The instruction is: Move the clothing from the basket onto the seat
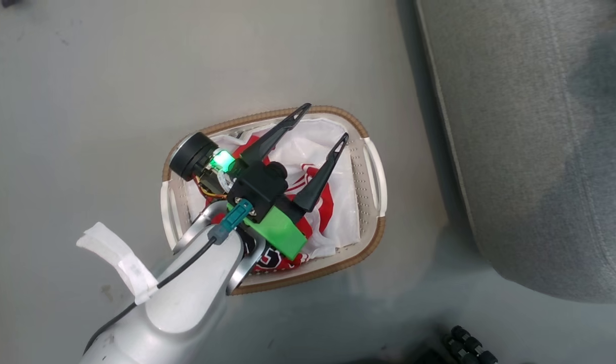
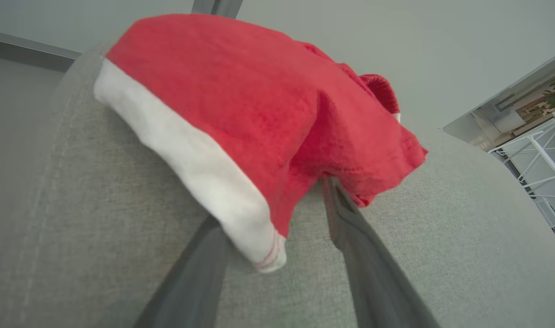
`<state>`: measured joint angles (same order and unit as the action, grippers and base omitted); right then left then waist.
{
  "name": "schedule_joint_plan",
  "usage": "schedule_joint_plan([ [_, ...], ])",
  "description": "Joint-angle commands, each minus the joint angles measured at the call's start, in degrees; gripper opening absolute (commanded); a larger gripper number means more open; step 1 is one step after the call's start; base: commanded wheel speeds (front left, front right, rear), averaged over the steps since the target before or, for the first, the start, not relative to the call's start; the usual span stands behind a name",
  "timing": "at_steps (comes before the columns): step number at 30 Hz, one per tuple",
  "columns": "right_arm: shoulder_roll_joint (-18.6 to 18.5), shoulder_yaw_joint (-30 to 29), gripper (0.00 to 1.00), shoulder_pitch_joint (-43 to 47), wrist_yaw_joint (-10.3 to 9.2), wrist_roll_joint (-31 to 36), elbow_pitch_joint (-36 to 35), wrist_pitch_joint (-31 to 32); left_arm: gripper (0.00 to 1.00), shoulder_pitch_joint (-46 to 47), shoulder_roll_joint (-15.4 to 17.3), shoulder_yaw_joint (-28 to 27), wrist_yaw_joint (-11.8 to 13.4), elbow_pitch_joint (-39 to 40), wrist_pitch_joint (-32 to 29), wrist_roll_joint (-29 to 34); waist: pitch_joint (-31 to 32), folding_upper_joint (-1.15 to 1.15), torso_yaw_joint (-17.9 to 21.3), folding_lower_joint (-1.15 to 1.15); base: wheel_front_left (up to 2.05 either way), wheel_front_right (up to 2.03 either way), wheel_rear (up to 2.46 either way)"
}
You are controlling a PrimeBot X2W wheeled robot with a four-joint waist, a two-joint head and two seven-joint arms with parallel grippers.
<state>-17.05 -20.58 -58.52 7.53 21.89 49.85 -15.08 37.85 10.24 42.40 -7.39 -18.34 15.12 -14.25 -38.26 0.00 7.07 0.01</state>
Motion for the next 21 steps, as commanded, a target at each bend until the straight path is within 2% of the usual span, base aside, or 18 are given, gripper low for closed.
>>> schedule_joint_plan([
  [1,0.18,0.76,1.0,1.78,-0.08,-0.93,-0.32,-0.14,1.0,-1.22,0.19,-0.49,-0.15,-0.07,0.05,-0.5,1.7,0.0,1.38,-0.01,0.0,0.0,0.0],
  [9,0.79,5.67,1.0,8.27,-0.08,-5.27,-2.53,-0.14,1.0,-3.55,-0.81,-3.29,-0.15,0.06,0.05,-1.66,7.03,0.0,2.36,-0.01,0.0,0.0,0.0],
  [21,1.32,14.65,1.0,13.53,-0.08,-11.15,-3.62,-0.14,1.0,-10.44,-2.64,-10.14,-0.15,-0.41,0.05,-2.76,17.64,0.0,0.04,-0.01,0.0,0.0,0.0],
])
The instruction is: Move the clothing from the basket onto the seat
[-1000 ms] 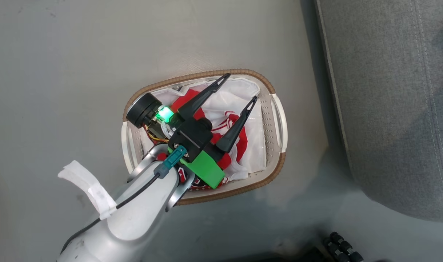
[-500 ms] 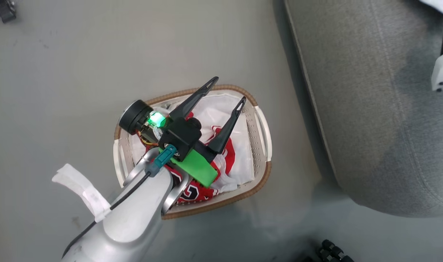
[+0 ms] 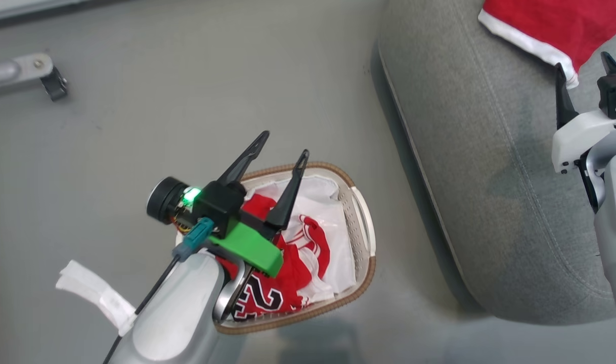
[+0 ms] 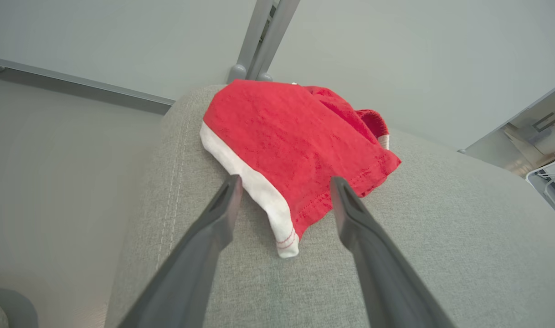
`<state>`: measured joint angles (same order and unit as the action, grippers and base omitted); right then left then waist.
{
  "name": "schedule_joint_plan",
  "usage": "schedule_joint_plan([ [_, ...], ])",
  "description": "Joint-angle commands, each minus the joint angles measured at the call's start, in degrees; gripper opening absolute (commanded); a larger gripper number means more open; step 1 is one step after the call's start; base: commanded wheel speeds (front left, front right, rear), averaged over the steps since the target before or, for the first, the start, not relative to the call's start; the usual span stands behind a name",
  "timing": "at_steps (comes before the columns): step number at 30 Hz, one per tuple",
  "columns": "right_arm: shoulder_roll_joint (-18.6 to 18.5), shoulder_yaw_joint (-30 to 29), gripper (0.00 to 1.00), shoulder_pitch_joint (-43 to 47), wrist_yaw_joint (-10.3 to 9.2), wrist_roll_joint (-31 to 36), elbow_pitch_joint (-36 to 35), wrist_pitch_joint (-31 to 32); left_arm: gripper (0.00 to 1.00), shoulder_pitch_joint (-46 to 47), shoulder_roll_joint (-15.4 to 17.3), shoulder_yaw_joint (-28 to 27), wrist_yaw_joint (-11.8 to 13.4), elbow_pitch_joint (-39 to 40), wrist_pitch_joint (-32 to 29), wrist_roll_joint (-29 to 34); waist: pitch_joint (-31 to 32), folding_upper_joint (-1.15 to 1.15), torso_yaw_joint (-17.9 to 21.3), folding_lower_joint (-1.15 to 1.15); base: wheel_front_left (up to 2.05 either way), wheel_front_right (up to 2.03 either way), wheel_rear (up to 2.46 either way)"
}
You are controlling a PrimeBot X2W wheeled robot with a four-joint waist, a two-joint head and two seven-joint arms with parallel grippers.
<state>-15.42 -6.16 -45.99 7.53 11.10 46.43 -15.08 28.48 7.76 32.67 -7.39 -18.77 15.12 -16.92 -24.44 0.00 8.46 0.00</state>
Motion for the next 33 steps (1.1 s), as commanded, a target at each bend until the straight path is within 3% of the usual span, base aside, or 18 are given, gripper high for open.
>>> schedule_joint_plan([
  [1,-0.31,0.74,1.0,0.93,-0.08,-0.83,-0.53,-0.14,1.0,-1.77,-0.27,-1.16,-0.13,0.09,0.05,-0.11,4.51,0.0,-1.63,0.0,0.0,0.0,0.0],
  [11,3.13,2.11,1.0,4.63,-0.08,-6.98,-7.21,-0.14,1.0,-10.03,-1.91,-11.25,1.0,0.74,0.05,0.46,11.36,0.0,-5.55,0.0,0.0,0.0,0.0],
  [23,11.3,3.43,1.0,17.63,-0.08,-10.25,-16.67,-0.14,1.0,-20.02,-4.09,-23.96,1.73,2.07,0.05,0.62,15.92,0.0,-8.89,0.0,0.0,0.0,0.0],
  [33,12.29,5.7,1.0,26.69,-0.08,-14.9,-20.03,-0.14,1.0,-25.79,-4.78,-27.79,1.34,2.66,0.05,1.63,18.88,0.0,-10.45,0.0,0.0,0.0,0.0],
])
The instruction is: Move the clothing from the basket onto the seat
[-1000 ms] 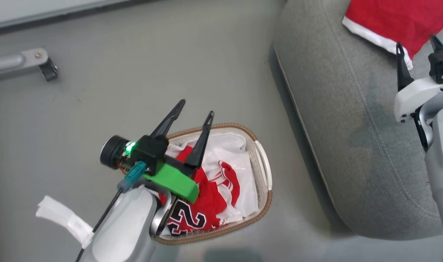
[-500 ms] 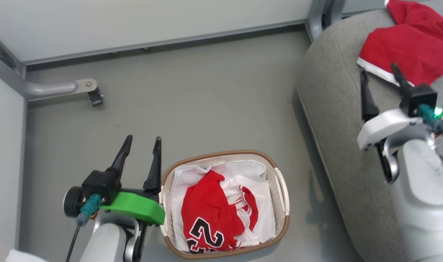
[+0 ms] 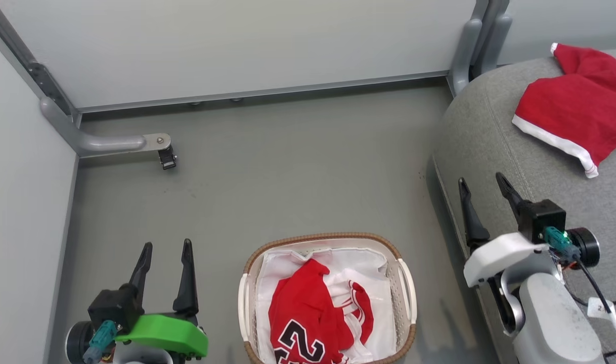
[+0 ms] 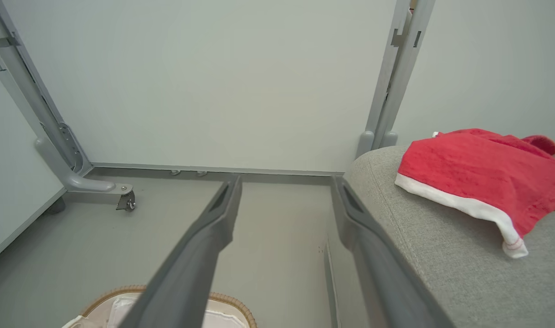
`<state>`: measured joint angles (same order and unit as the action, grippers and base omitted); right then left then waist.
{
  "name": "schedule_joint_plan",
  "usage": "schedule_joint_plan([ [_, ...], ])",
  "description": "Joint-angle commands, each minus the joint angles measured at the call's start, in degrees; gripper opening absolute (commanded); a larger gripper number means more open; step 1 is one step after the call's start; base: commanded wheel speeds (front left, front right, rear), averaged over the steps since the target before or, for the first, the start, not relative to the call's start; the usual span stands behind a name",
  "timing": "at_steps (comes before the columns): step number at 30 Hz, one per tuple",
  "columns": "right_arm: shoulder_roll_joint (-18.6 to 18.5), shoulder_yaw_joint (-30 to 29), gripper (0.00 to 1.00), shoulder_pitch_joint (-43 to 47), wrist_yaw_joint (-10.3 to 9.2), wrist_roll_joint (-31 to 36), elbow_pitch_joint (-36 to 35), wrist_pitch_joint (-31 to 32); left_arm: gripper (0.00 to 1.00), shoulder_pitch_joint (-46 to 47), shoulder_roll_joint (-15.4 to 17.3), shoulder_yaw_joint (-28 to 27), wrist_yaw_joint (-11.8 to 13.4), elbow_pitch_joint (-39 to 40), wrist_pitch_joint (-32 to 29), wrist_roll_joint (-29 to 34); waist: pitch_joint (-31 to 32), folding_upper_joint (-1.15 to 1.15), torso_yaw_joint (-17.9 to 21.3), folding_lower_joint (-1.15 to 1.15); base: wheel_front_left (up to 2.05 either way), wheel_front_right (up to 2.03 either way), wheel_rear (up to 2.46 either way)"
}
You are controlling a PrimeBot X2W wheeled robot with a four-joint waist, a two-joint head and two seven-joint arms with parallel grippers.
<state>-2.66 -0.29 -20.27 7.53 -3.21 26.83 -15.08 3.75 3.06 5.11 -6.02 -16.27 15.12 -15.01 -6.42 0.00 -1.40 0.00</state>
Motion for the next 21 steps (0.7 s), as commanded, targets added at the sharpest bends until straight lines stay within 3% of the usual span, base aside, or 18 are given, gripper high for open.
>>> schedule_joint_plan([
  [1,-0.43,-0.18,1.0,1.9,-0.08,-1.24,-0.83,-0.14,1.0,-1.48,-0.09,-0.34,-0.1,0.05,0.04,-0.38,1.23,0.0,-0.68,0.0,0.0,0.0,0.0],
  [10,-0.35,1.36,1.0,9.25,-0.08,-5.94,-4.81,-0.14,1.0,-3.62,-0.15,-0.07,0.34,-0.09,0.05,-1.45,3.36,0.0,-0.88,0.0,0.0,0.0,0.0],
  [21,-0.35,3.3,1.0,10.34,-0.08,-6.92,-4.95,-0.14,1.0,-3.86,-0.15,0.46,0.26,-0.47,0.05,-1.49,3.91,0.0,-0.38,0.0,0.0,0.0,0.0],
])
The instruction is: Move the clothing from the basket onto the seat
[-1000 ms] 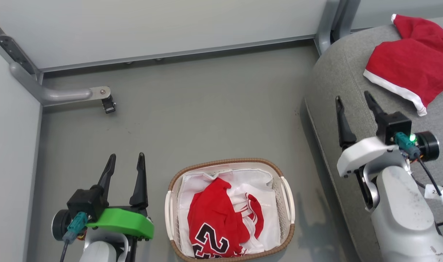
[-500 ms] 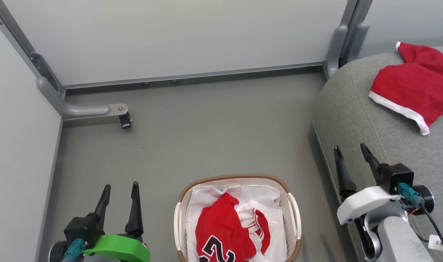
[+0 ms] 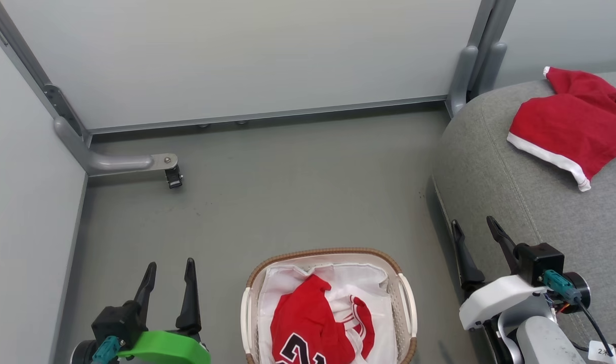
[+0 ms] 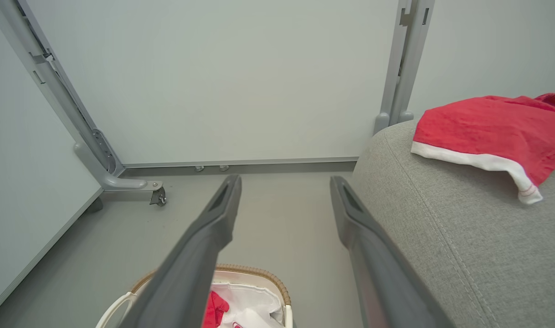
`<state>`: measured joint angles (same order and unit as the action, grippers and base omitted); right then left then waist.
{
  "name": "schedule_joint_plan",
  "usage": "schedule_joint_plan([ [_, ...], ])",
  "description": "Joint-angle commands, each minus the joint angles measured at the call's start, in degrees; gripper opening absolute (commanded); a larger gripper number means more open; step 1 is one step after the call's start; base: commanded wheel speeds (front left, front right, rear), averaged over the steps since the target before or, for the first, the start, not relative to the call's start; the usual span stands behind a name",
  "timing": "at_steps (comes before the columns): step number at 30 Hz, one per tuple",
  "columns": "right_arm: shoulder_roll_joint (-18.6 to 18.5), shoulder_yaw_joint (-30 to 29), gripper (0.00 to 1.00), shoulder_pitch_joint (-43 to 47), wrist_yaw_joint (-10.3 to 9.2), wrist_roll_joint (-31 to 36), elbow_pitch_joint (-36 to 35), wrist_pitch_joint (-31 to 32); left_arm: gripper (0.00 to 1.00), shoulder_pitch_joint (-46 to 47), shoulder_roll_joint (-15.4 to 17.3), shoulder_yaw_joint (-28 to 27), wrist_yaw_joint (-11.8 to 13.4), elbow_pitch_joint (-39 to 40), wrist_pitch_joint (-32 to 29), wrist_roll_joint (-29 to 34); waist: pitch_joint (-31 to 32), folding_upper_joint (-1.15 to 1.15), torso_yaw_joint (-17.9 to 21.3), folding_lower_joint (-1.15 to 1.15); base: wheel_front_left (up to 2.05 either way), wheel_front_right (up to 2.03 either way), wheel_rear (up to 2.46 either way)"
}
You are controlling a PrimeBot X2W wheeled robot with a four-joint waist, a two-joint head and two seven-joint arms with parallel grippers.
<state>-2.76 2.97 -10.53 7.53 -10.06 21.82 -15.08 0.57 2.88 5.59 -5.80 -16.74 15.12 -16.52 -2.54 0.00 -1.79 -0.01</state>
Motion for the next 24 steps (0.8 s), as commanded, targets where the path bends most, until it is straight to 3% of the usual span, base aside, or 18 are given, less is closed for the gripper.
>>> schedule_joint_plan([
  [1,-0.25,0.0,1.0,0.55,-0.08,-0.03,0.07,-0.14,1.0,-0.65,0.02,0.01,0.03,-0.08,0.05,0.0,0.07,0.0,0.03,0.01,0.0,0.0,0.0],
  [24,-0.24,0.02,1.0,0.33,-0.08,0.03,0.16,-0.14,1.0,-0.72,0.03,0.15,0.29,-0.07,0.05,-0.32,0.23,0.0,0.11,0.01,0.0,0.0,0.0],
])
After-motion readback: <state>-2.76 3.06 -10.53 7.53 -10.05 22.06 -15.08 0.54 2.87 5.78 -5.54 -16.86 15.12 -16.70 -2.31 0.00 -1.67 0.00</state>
